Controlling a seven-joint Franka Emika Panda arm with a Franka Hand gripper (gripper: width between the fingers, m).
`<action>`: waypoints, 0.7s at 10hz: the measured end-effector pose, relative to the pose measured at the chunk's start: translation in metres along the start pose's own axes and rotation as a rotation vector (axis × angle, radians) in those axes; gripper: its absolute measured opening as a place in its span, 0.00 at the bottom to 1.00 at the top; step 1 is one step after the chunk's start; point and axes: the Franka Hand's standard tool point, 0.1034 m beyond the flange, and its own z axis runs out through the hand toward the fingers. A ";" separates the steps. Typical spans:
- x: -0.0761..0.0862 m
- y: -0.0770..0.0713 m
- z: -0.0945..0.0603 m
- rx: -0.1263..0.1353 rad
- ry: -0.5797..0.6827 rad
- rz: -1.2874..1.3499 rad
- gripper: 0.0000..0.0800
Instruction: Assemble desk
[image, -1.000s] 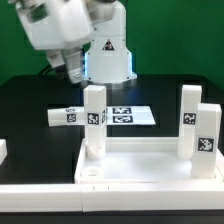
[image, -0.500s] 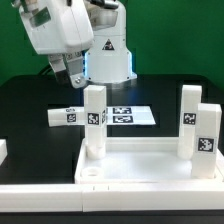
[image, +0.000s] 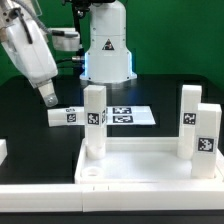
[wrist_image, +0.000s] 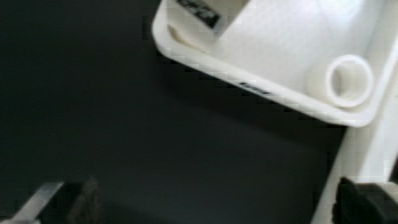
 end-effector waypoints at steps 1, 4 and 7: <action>0.000 0.001 0.000 -0.001 0.000 0.001 0.81; 0.006 0.033 0.015 0.024 -0.109 0.043 0.81; 0.001 0.088 0.029 -0.014 -0.389 0.097 0.81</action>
Offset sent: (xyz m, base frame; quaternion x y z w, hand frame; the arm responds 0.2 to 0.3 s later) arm -0.0433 -0.0071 -0.0280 0.0607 -0.1201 0.0392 0.9901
